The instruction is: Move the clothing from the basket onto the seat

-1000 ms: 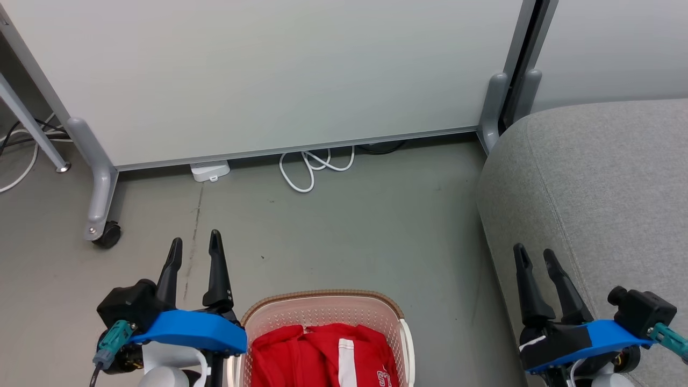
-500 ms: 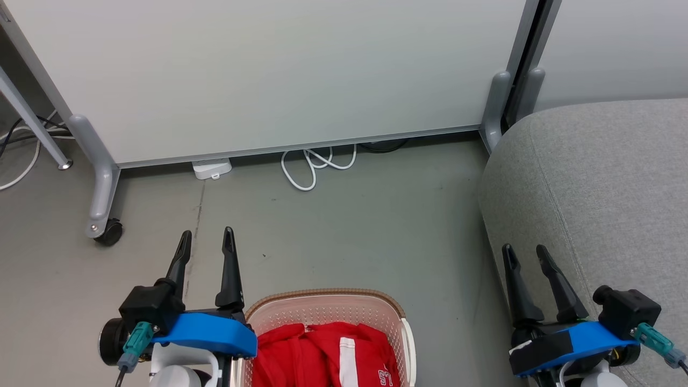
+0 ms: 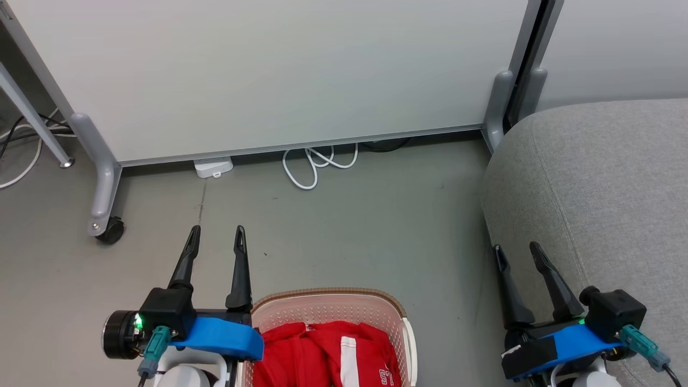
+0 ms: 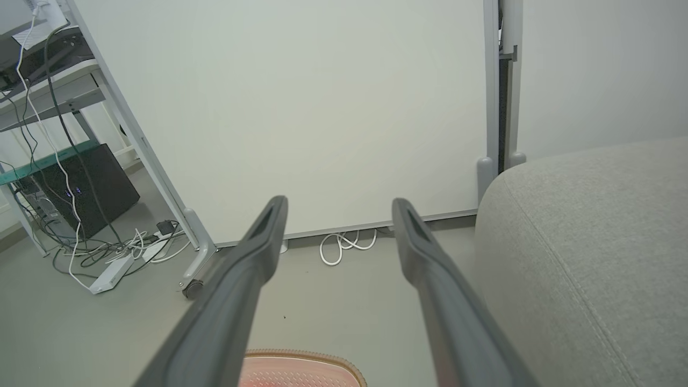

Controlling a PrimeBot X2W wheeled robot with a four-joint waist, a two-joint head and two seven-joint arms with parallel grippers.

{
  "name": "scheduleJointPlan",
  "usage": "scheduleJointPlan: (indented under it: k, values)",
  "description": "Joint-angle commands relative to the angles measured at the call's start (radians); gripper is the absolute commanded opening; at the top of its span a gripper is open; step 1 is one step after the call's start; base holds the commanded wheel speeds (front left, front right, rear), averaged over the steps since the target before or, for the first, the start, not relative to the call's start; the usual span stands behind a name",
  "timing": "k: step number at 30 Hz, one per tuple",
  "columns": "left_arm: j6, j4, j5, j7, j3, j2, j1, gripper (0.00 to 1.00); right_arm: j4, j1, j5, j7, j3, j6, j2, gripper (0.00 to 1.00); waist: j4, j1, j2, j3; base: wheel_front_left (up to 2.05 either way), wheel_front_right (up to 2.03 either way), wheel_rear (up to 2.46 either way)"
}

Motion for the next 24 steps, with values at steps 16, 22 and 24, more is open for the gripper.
scheduleJointPlan:
  k: [16,22,24]
  values:
    - [-0.002,-0.003,0.142,-0.036,-0.008,-0.007,-0.018,1.0,-0.009,-0.017,-0.132,-0.037,0.023,0.003,-0.006,1.0,0.002,0.0,0.0,0.008,0.0,0.0,0.0]
    - [-0.004,-0.003,0.184,-0.047,-0.01,-0.011,-0.016,1.0,-0.007,-0.02,-0.172,-0.048,0.03,0.003,-0.006,1.0,0.003,0.0,0.0,0.009,0.0,0.0,0.0]
    - [-0.007,-0.003,0.186,-0.047,-0.008,-0.012,-0.017,1.0,-0.006,-0.021,-0.171,-0.048,0.03,0.003,-0.006,1.0,0.004,0.0,0.0,0.01,0.0,0.0,0.0]
